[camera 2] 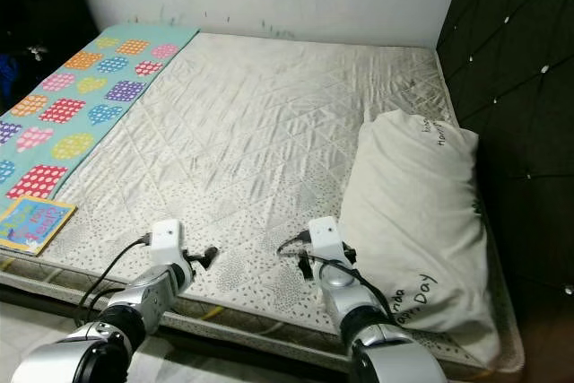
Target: Clean up the room
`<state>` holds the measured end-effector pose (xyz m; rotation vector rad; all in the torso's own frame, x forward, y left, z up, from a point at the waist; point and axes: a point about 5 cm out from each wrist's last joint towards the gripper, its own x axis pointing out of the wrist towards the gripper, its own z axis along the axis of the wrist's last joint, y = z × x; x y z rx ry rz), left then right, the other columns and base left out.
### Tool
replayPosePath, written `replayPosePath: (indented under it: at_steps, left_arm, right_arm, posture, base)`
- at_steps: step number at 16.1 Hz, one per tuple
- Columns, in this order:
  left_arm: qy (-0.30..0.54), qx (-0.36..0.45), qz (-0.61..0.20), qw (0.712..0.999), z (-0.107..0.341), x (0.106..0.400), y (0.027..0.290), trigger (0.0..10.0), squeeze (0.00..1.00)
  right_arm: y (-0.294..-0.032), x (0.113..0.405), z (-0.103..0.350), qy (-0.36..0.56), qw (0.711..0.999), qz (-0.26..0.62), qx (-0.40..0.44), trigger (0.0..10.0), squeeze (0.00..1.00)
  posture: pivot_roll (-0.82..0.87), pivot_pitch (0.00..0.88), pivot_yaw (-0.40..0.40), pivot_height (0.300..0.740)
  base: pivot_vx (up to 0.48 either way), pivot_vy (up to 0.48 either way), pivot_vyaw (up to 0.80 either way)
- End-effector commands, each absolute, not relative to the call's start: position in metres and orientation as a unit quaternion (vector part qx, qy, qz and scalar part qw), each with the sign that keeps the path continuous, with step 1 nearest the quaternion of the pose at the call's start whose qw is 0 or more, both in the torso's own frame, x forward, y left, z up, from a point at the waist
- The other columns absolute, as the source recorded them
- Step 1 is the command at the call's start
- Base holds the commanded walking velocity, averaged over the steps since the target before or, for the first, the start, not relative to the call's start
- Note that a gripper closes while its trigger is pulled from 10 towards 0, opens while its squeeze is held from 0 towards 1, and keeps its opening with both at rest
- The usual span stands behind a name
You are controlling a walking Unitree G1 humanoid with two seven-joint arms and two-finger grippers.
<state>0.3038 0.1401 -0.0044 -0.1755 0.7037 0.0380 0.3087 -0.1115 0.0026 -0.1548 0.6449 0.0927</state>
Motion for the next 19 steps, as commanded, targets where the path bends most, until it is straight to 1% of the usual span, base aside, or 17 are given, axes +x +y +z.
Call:
replayPosePath:
  at_steps: [1,2,7,9,10,12,14,15,17,18,19]
  left_arm:
    - [0.357,0.006,0.023,0.934,-0.002,0.306,0.133,10.0,0.0]
    - [0.359,0.022,0.02,0.933,-0.002,0.306,0.132,10.0,0.0]
    - [0.358,0.022,0.031,0.933,-0.002,0.306,0.134,10.0,0.0]
    - [0.346,0.02,0.03,0.938,0.0,0.308,0.134,10.0,0.0]
    - [0.323,0.005,0.024,0.946,0.006,0.313,0.134,10.0,0.0]
    - [0.254,-0.02,0.001,0.967,0.028,0.332,0.136,10.0,0.0]
    - [0.212,-0.011,-0.025,0.977,0.041,0.339,0.141,10.0,0.0]
    - [0.189,0.001,-0.026,0.982,0.046,0.341,0.146,10.0,0.0]
    - [0.116,0.031,-0.035,0.992,0.057,0.34,0.159,10.0,0.0]
    - [0.089,0.042,-0.041,0.994,0.062,0.338,0.163,10.0,0.0]
    - [0.067,0.043,-0.045,0.996,0.065,0.335,0.165,10.0,0.0]
  right_arm:
    - [-0.103,0.303,-0.003,0.348,0.933,0.06,-0.07,10.0,0.0]
    - [-0.103,0.302,-0.005,0.355,0.93,0.064,-0.074,10.0,0.0]
    - [-0.102,0.301,-0.006,0.358,0.928,0.069,-0.074,10.0,0.0]
    - [-0.102,0.301,-0.005,0.359,0.928,0.069,-0.07,10.0,0.0]
    - [-0.102,0.303,-0.003,0.353,0.931,0.066,-0.061,10.0,0.0]
    - [-0.104,0.322,0.016,0.311,0.948,0.058,0.022,10.0,0.0]
    - [-0.106,0.328,0.025,0.286,0.955,0.076,0.017,10.0,0.0]
    - [-0.11,0.329,0.026,0.286,0.955,0.077,0.001,10.0,0.0]
    - [-0.119,0.338,0.041,0.217,0.972,0.09,-0.023,10.0,0.0]
    - [-0.121,0.339,0.045,0.198,0.975,0.102,-0.02,10.0,0.0]
    - [-0.122,0.338,0.047,0.187,0.975,0.118,-0.001,10.0,0.0]
  posture:
    - [-0.2,0.0,0.055,0.74]
    - [-0.2,0.0,0.055,0.74]
    - [-0.19,0.0,0.053,0.74]
    - [-0.19,0.0,0.055,0.74]
    - [-0.2,0.0,0.06,0.74]
    - [-0.2,0.0,0.062,0.74]
    - [-0.2,0.0,0.065,0.74]
    - [-0.19,0.0,0.064,0.74]
    - [-0.18,0.0,0.059,0.74]
    - [-0.18,0.0,0.058,0.74]
    - [-0.18,0.0,0.059,0.74]
  base:
    - [0.0,0.0,0.0]
    - [0.0,0.0,0.0]
    - [0.0,0.0,0.0]
    - [0.0,0.0,0.0]
    - [0.0,0.0,0.0]
    - [0.0,0.0,0.0]
    - [0.0,0.0,0.0]
    - [0.0,0.0,0.0]
    - [0.0,0.0,0.0]
    - [0.0,0.0,0.0]
    - [0.0,0.0,0.0]
